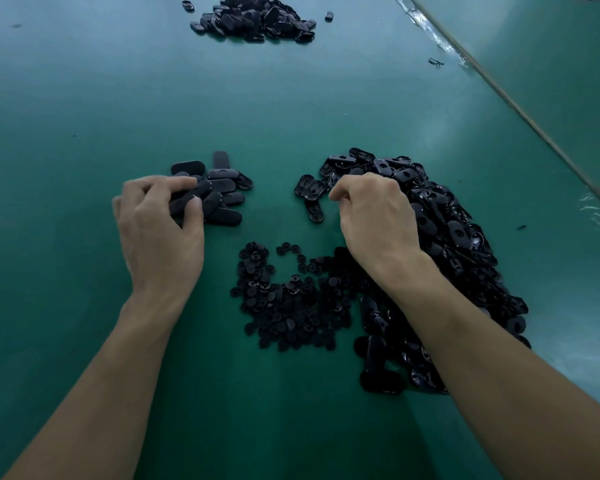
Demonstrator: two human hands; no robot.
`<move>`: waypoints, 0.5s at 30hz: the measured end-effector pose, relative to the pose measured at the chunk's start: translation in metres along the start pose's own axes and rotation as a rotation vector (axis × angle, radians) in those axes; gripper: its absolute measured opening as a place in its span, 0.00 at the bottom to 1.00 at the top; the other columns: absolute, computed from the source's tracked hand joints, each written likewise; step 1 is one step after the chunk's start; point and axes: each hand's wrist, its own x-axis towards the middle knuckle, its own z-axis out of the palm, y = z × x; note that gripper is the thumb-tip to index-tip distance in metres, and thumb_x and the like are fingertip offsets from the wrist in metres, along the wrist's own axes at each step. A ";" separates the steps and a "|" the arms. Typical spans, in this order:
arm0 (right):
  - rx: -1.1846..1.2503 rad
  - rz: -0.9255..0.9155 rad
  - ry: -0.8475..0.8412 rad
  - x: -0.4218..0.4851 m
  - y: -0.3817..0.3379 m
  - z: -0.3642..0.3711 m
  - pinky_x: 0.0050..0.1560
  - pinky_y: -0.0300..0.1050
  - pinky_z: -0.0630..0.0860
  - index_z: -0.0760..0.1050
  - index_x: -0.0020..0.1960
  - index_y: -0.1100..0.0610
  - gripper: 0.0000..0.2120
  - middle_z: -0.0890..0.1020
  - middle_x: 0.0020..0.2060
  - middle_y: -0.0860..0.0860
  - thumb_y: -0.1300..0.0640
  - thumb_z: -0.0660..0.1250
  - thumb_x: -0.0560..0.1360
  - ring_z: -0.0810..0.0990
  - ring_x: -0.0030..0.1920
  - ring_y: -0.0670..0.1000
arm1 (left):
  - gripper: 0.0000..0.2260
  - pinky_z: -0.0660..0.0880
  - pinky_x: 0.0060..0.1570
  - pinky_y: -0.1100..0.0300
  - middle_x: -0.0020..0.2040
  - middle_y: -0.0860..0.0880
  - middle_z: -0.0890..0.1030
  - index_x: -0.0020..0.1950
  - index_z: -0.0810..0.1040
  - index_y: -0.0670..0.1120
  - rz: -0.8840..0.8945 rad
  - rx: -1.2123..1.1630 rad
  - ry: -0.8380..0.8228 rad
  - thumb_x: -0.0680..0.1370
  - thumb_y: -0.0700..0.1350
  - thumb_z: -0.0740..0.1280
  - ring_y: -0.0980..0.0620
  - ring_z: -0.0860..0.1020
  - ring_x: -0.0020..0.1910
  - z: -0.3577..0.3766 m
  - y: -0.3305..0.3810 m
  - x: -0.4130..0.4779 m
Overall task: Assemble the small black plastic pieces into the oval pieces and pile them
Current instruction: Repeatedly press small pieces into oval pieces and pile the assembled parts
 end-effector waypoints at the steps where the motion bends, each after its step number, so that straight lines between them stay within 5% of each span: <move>1: -0.005 -0.015 0.023 0.000 -0.002 0.000 0.55 0.52 0.79 0.82 0.59 0.52 0.14 0.84 0.53 0.52 0.66 0.64 0.80 0.81 0.53 0.56 | 0.08 0.60 0.53 0.80 0.53 0.51 0.76 0.58 0.82 0.47 0.031 -0.027 0.007 0.79 0.42 0.69 0.46 0.75 0.55 0.000 0.002 -0.001; 6: 0.285 -0.069 -0.019 0.000 -0.011 -0.002 0.56 0.45 0.80 0.84 0.56 0.54 0.10 0.86 0.50 0.50 0.63 0.68 0.79 0.83 0.50 0.48 | 0.05 0.70 0.42 0.76 0.44 0.55 0.80 0.53 0.83 0.47 0.193 -0.233 -0.044 0.78 0.43 0.71 0.63 0.76 0.38 0.006 0.018 -0.012; 9: 0.607 -0.112 -0.117 -0.004 -0.023 -0.004 0.49 0.31 0.78 0.84 0.52 0.53 0.08 0.84 0.44 0.45 0.61 0.74 0.75 0.82 0.42 0.39 | 0.08 0.76 0.37 0.67 0.44 0.58 0.83 0.56 0.81 0.52 0.175 -0.403 -0.142 0.77 0.47 0.72 0.60 0.81 0.40 0.009 0.027 -0.018; 15: 0.899 -0.097 -0.167 -0.006 -0.036 -0.005 0.50 0.49 0.83 0.81 0.45 0.48 0.10 0.83 0.40 0.49 0.63 0.76 0.72 0.85 0.41 0.48 | 0.13 0.78 0.37 0.64 0.45 0.55 0.86 0.60 0.79 0.53 0.068 -0.704 -0.331 0.77 0.50 0.73 0.57 0.84 0.41 0.007 0.033 -0.021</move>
